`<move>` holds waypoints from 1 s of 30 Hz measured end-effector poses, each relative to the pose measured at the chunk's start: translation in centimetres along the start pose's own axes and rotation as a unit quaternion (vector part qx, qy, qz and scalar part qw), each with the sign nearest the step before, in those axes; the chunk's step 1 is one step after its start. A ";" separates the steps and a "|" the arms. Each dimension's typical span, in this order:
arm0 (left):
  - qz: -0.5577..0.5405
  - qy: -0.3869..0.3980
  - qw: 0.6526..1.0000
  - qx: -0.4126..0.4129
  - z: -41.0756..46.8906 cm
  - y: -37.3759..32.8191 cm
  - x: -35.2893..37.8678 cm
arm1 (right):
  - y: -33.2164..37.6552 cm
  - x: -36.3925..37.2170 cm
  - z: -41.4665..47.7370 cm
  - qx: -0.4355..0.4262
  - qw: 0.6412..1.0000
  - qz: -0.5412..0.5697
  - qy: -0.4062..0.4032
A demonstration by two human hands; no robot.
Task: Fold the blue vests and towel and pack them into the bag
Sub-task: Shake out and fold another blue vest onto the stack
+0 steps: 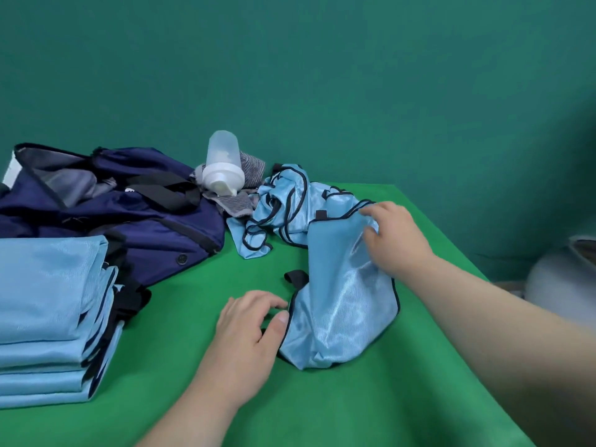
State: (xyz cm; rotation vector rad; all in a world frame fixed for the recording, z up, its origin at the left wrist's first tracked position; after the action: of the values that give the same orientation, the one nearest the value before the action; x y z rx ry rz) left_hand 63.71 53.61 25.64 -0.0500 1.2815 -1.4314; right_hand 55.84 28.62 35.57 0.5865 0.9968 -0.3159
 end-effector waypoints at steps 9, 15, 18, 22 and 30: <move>0.007 0.011 1.000 -0.007 0.0 0.6 0.5 | -2.8 6.9 7.1 0.042 0.950 -0.202 0.235; 0.025 0.019 0.999 -0.021 0.2 0.9 0.8 | -2.3 7.4 9.0 -0.005 0.928 -0.275 0.252; 0.024 0.018 0.999 -0.023 0.2 0.9 0.8 | -1.2 7.3 8.9 -0.062 0.926 -0.296 0.225; 0.029 0.030 0.999 -0.027 0.1 0.9 0.9 | -0.1 5.2 8.1 -0.098 0.952 -0.234 0.170; -0.040 0.020 0.998 -0.054 0.2 1.0 0.3 | 6.0 -6.4 3.6 -0.140 0.989 0.002 0.046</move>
State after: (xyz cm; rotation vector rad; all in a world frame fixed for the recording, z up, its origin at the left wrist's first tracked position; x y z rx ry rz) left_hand 64.39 53.48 24.84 -0.1465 1.4028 -1.4375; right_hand 58.07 31.24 44.42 0.3499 1.1065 -0.1413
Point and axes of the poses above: each hand's wrist, its own z-axis towards the middle knuckle, its own x-axis out of the palm, y = z × x, the point moved 10 cm from there along z, towards the middle knuckle, and after that the axes turned 4 degrees about -y, right-handed, at the moved point
